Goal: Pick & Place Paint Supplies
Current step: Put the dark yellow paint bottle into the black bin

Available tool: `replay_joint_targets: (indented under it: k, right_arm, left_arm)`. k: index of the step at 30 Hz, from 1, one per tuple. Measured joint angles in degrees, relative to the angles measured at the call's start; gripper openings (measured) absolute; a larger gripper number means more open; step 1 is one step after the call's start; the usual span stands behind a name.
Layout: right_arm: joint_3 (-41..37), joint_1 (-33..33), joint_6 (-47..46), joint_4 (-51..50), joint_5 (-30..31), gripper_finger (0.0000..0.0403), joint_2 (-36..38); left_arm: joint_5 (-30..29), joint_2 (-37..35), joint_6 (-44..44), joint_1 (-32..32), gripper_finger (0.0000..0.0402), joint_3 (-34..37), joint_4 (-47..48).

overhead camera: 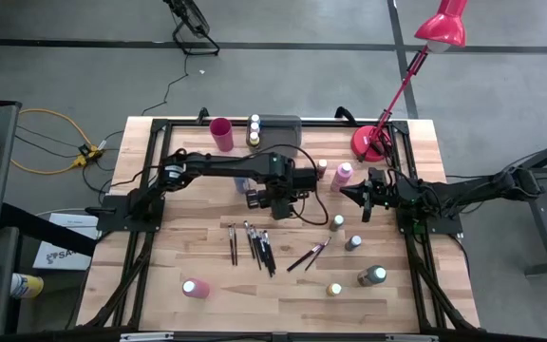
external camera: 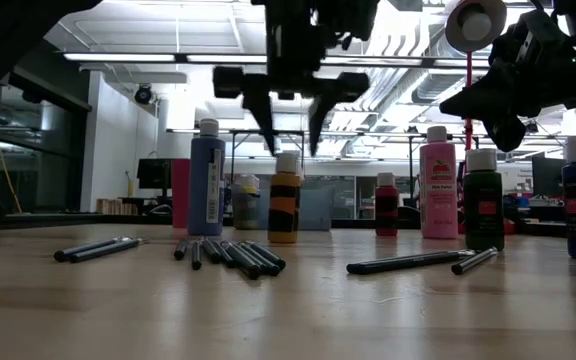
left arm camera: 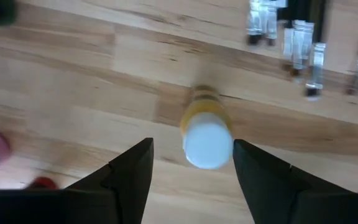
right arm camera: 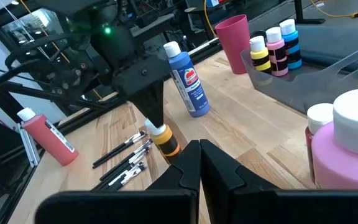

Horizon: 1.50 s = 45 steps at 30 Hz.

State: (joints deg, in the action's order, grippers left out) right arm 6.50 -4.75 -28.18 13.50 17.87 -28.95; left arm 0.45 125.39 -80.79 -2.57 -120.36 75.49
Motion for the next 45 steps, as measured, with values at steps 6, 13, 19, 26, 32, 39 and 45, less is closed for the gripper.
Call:
replay_joint_targets:
  k: [6, 13, 19, 26, 32, 39, 45]
  right_arm:
    - [0.0, -0.02, 0.0, 0.0, 0.0, 0.0003, 0.02]
    - [0.0, -0.02, 0.0, -0.01, 0.0, 0.0003, 0.0]
    - [0.0, -0.01, 0.0, 0.0, 0.0, 0.0003, 0.02]
    - [0.0, -0.01, 0.0, 0.0, 0.0, 0.0003, 0.02]
    - [0.0, -0.02, -0.01, 0.0, 0.0, 0.0003, 0.02]
    - [0.0, 0.0, -0.02, 0.0, 0.0, 0.0003, 0.0]
    - [0.0, -0.02, 0.0, -0.02, 0.0, 0.0003, 0.0]
  left_arm:
    - [-0.01, 0.4, -0.45, 0.0, 0.0216, 0.04, 1.35]
    - [-0.05, 1.18, -1.31, 0.0, 0.0216, 0.1, 1.15]
    - [-0.22, 1.74, -1.6, 0.11, 0.0216, 0.09, 1.01]
    - [-0.22, 1.68, -1.56, 0.11, 0.0205, 0.09, 1.17]
    - [-0.21, 1.63, -1.36, 0.31, 0.0162, 0.41, 1.09]
    - [-0.45, 1.22, 0.7, 0.9, 0.0132, 3.72, -0.54]
    - [-1.21, 0.73, 1.56, 1.18, 0.0117, 3.87, -2.05]
